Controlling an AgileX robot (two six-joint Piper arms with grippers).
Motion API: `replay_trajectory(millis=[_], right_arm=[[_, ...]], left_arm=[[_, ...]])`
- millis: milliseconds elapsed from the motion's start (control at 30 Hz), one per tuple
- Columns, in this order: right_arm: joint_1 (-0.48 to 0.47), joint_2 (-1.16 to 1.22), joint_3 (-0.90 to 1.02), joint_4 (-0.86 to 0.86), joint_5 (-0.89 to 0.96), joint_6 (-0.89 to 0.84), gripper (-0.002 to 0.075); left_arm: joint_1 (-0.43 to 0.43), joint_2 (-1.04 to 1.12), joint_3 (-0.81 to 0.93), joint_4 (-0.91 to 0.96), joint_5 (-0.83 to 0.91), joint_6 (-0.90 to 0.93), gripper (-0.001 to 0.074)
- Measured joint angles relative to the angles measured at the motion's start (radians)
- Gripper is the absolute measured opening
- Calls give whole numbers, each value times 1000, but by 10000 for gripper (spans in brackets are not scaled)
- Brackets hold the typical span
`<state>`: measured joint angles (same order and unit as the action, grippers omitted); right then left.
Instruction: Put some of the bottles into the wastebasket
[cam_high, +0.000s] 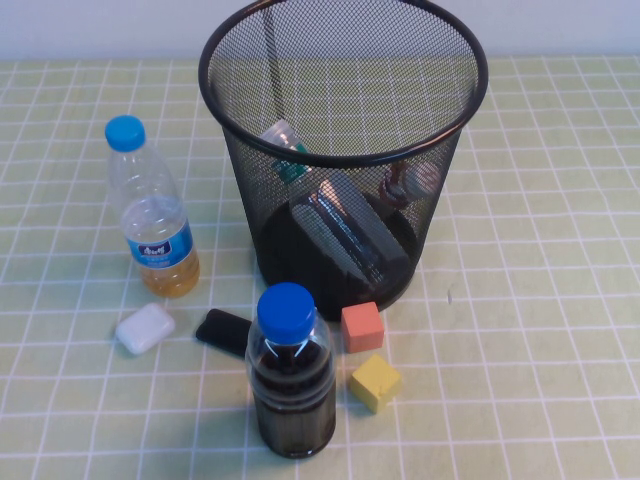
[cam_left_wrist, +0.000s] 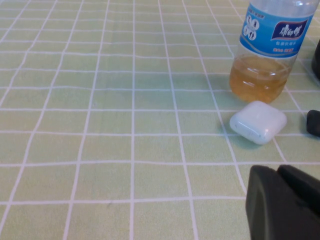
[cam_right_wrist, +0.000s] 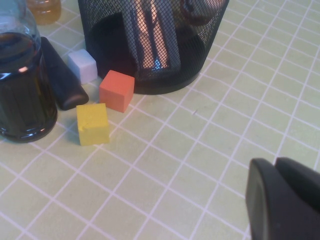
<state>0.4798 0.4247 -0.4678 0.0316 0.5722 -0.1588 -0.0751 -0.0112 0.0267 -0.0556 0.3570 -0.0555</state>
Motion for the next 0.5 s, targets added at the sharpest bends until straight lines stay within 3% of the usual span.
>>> replay_trajectory(millis=[500], right_arm=[[-37,0,0,-18,-2,0,-8]], left_arm=[[0,0,0,0,0,-1,-5]])
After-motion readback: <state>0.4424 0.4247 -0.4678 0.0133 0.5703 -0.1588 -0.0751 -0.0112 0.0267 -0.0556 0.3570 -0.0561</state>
